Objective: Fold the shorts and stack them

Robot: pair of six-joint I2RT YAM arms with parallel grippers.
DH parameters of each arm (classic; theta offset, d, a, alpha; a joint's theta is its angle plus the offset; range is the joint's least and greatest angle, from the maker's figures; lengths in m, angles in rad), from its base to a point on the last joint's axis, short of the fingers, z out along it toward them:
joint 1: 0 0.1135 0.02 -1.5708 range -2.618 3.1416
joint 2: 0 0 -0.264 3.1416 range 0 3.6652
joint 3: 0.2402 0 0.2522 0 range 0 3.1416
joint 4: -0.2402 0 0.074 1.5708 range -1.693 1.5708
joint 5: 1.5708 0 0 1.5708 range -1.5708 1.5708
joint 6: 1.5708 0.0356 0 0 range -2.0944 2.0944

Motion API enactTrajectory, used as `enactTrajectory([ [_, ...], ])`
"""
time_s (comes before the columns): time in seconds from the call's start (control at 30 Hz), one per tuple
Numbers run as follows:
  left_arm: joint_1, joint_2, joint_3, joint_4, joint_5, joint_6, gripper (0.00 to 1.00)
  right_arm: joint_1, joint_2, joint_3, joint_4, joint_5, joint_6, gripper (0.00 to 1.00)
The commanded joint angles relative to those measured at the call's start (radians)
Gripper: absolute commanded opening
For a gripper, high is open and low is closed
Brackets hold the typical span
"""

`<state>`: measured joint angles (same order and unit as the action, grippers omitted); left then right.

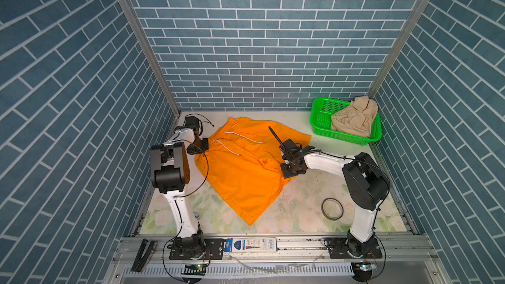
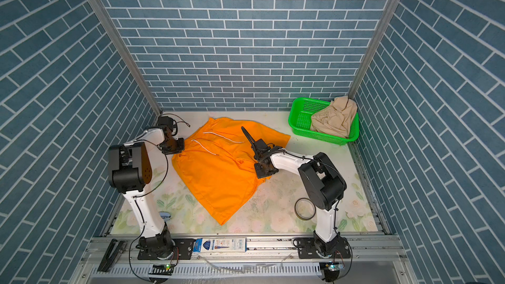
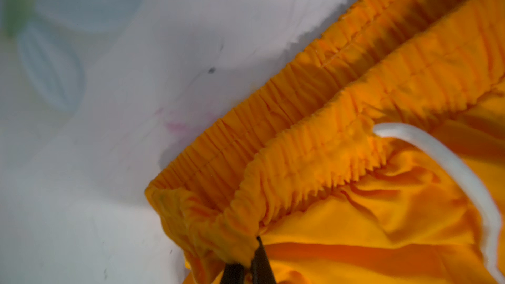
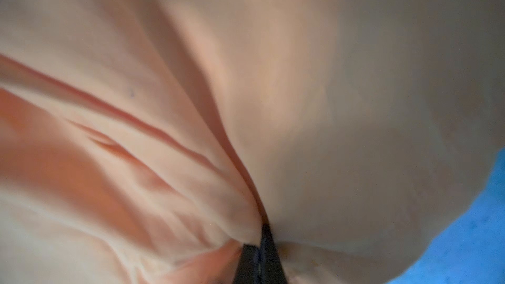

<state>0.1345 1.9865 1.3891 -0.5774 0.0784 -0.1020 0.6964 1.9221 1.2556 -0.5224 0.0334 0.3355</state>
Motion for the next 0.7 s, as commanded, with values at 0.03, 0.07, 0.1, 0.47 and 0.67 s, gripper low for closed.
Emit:
enactTrajectory([
  [0.03,-0.009,-0.146,-0.174,0.105,-0.011,-0.119,0.04,-0.072,0.117,0.121,-0.128,0.080,-0.187,0.00],
  [0.07,-0.009,-0.179,-0.211,0.122,-0.016,-0.132,0.05,-0.086,0.129,0.149,-0.130,0.079,-0.204,0.00],
  [0.1,-0.009,-0.203,-0.237,0.126,-0.018,-0.140,0.06,-0.095,0.141,0.171,-0.129,0.081,-0.216,0.00],
  [0.47,-0.007,-0.511,-0.537,0.232,0.156,-0.242,0.54,-0.136,0.152,0.333,-0.102,-0.086,-0.221,0.40],
  [0.67,-0.005,-0.621,-0.553,0.159,0.123,-0.265,1.00,-0.137,-0.056,0.197,-0.105,-0.086,-0.108,0.52],
])
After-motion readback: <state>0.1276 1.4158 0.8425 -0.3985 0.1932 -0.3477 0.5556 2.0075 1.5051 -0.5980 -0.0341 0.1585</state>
